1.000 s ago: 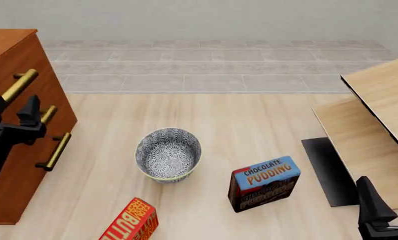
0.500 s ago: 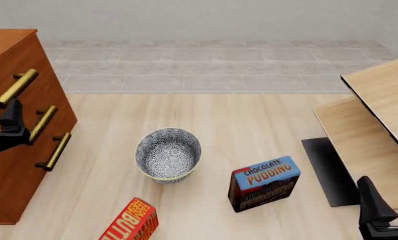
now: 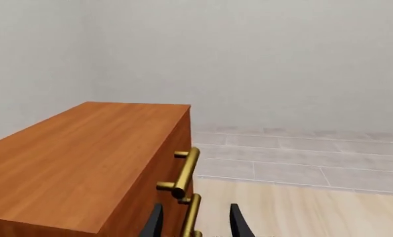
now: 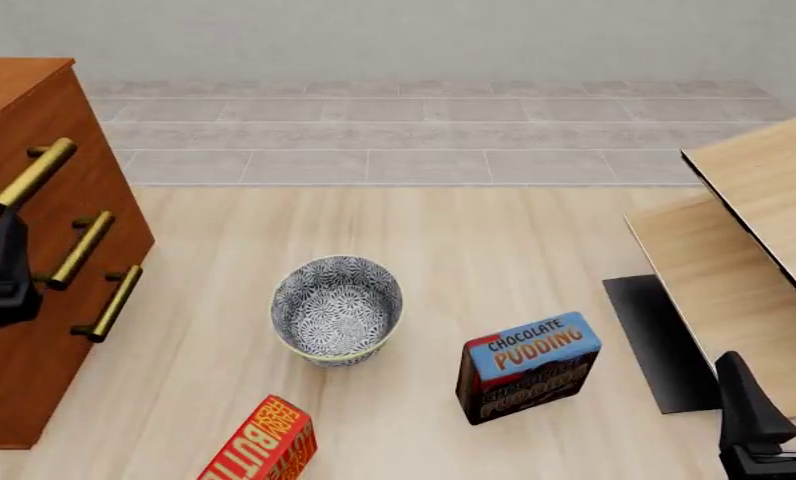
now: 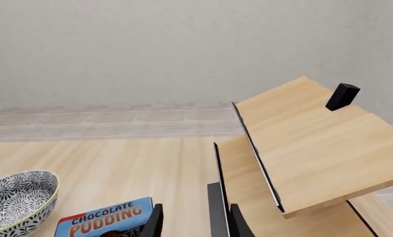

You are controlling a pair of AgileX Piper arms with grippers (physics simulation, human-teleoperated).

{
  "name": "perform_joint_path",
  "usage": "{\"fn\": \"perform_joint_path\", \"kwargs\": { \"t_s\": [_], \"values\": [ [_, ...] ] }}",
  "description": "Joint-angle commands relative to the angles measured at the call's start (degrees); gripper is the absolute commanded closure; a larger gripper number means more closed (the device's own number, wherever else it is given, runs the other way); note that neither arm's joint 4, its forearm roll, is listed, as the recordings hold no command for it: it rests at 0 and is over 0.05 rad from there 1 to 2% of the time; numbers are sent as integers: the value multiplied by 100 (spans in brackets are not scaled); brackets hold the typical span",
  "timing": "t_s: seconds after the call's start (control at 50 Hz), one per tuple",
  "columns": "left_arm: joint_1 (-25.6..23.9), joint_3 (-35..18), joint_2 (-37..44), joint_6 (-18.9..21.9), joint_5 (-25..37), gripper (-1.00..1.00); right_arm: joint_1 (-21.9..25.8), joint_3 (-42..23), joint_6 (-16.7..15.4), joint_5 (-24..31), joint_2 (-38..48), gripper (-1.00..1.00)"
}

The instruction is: Close the top drawer of the cabinet and put the bowl on top of it.

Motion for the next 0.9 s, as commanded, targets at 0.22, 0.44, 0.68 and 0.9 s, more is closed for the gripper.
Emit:
{"fn": "perform_joint_path", "kwargs": {
  "t_s": [0.22,0.44,0.68,0.9],
  "values": [
    [-351,201,-1377,118,1149,-100,-2,24,3,-25,-17,-100],
    [-553,319,-1962,139,1635,-100,-3,22,3,-23,-20,-100],
    [-713,286,-3041,53,2441,-100,25,-18,-32,8,-23,-100],
    [-842,405,-3627,-213,2748,-100,33,-12,-47,0,-27,-100]
  ]
}}
